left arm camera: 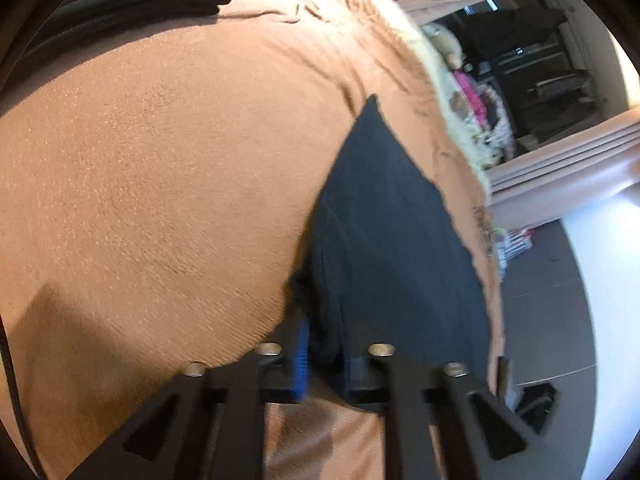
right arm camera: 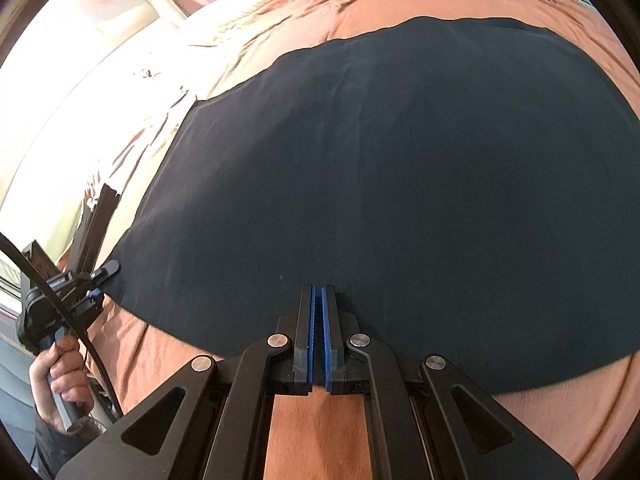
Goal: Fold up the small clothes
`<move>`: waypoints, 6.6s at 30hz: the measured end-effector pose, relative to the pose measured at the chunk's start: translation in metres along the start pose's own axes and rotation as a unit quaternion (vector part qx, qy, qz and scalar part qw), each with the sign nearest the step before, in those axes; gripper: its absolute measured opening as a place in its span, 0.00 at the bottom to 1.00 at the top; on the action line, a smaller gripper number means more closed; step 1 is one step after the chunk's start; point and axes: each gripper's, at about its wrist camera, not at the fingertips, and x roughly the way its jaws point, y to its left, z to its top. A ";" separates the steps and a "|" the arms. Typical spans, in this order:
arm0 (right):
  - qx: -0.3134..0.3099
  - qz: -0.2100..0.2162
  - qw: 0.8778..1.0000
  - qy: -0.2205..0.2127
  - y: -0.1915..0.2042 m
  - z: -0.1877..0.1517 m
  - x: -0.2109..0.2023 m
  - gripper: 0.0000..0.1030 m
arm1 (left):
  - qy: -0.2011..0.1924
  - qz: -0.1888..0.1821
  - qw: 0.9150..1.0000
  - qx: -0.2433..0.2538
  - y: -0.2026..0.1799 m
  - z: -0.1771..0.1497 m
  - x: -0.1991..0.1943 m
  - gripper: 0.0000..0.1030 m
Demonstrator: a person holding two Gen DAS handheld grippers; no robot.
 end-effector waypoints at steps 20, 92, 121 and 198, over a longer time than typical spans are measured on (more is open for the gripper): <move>-0.013 0.021 0.999 -0.045 -0.007 -0.018 -0.042 0.00 | -0.027 -0.084 0.986 0.144 -0.160 0.020 -0.046 0.07; -0.081 -0.078 0.993 -0.042 -0.165 0.006 -0.154 0.50 | 0.170 0.026 0.944 0.282 -0.273 -0.137 0.127 0.52; -0.053 -0.015 0.998 0.000 -0.173 0.044 -0.156 0.01 | 0.191 0.125 0.922 0.313 -0.235 -0.157 0.154 0.08; -0.164 -0.183 0.969 0.038 -0.108 0.145 -0.016 0.72 | 0.171 0.053 0.952 0.249 -0.199 -0.061 0.141 0.29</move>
